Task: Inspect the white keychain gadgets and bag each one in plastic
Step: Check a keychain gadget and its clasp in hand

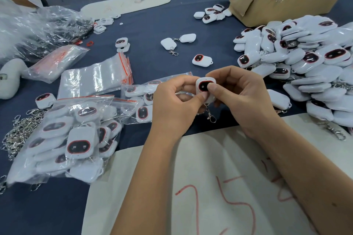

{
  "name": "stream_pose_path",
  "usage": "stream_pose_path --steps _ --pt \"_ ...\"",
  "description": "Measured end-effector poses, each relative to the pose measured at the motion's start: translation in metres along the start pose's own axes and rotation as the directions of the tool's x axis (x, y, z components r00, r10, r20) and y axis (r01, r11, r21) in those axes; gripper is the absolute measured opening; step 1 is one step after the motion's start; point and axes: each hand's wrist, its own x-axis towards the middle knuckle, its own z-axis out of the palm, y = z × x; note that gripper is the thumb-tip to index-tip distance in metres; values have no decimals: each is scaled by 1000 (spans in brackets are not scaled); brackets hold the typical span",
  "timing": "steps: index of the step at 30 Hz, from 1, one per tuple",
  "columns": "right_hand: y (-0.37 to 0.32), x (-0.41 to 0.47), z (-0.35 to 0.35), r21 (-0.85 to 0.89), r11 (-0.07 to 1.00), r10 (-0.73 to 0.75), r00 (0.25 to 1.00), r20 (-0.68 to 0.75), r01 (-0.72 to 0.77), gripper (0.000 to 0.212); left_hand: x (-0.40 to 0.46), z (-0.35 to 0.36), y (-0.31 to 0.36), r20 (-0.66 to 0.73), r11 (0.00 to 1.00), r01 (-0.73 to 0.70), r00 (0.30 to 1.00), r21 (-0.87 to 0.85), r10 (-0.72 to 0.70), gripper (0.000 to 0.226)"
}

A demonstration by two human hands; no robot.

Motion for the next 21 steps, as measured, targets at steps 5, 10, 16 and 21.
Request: stream_pose_path --steps 5,10,16,21 --pt "-2 0 -1 -30 999 -28 999 33 29 10 1 -1 -1 -7 998 -24 1000 52 24 26" --pt "-7 -3 4 -78 991 -103 994 39 106 16 2 -6 -2 -7 997 -64 998 48 64 31" --pt "-5 -4 5 -139 982 -127 992 27 130 18 4 -7 -5 -10 997 -71 997 -21 71 29" --pt "-5 -4 6 -164 975 -149 989 26 151 23 5 -8 -6 -20 996 -76 997 -43 75 26"
